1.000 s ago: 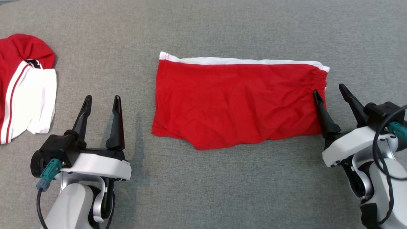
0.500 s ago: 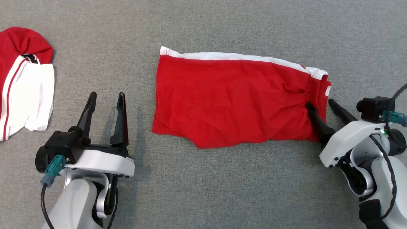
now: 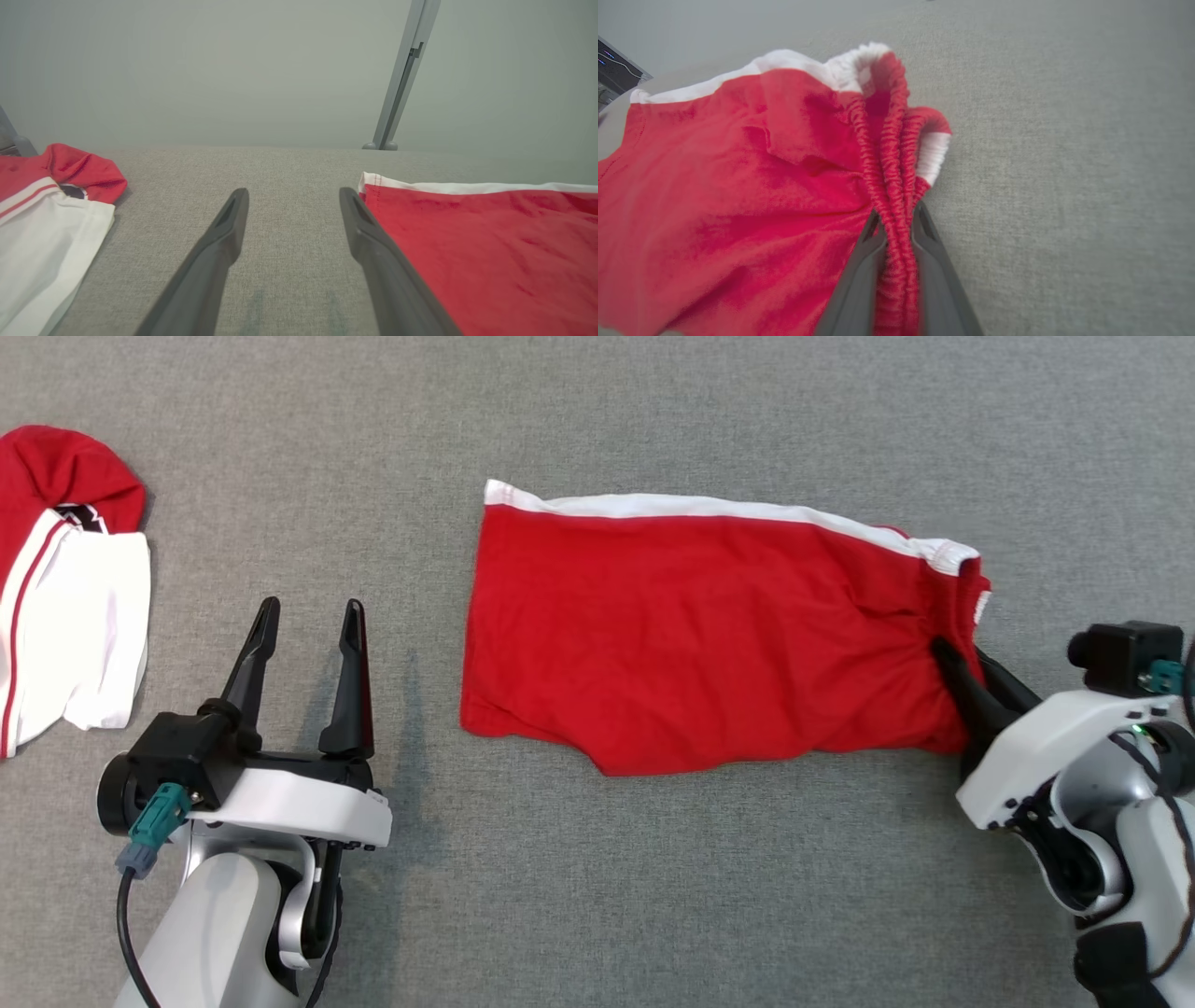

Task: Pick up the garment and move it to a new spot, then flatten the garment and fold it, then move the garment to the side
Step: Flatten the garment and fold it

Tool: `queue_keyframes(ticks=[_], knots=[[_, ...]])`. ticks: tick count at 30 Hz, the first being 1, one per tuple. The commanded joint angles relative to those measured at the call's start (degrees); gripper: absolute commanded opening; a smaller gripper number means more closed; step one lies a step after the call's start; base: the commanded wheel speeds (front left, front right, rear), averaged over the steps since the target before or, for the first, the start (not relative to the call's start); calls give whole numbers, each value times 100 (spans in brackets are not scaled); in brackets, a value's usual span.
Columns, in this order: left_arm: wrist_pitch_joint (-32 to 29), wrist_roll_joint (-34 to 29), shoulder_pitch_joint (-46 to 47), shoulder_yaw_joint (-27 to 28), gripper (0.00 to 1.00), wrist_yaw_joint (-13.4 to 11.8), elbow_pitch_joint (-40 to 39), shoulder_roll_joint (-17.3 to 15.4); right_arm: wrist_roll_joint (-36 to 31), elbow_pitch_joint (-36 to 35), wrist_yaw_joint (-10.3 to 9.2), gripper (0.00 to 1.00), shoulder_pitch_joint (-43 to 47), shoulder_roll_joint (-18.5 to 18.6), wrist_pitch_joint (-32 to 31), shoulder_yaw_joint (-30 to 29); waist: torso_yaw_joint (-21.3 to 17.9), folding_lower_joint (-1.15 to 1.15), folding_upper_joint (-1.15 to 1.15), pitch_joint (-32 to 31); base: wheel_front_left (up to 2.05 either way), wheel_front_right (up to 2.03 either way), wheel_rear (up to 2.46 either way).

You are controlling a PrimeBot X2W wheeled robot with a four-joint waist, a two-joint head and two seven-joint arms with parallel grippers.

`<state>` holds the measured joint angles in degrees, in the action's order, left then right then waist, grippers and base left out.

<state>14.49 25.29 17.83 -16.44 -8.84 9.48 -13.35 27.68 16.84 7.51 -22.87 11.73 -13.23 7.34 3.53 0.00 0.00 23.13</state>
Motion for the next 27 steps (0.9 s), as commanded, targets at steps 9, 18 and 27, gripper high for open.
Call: queue_keyframes(ticks=[9,18,27], knots=[[-63,-36,-75,-30,100,-65,-84,-111,1141,-388,-1,0,153,11,-223,-386,-126,0,0,-152,0,0,0],[-140,-38,-38,-175,100,-10,-100,-111,2970,-1146,1,0,-253,-466,-1213,-225,48,0,0,-243,0,0,0],[-101,-32,37,-286,100,17,-70,1,3430,-787,4,0,-792,-786,-1407,304,447,0,0,-206,0,0,0]])
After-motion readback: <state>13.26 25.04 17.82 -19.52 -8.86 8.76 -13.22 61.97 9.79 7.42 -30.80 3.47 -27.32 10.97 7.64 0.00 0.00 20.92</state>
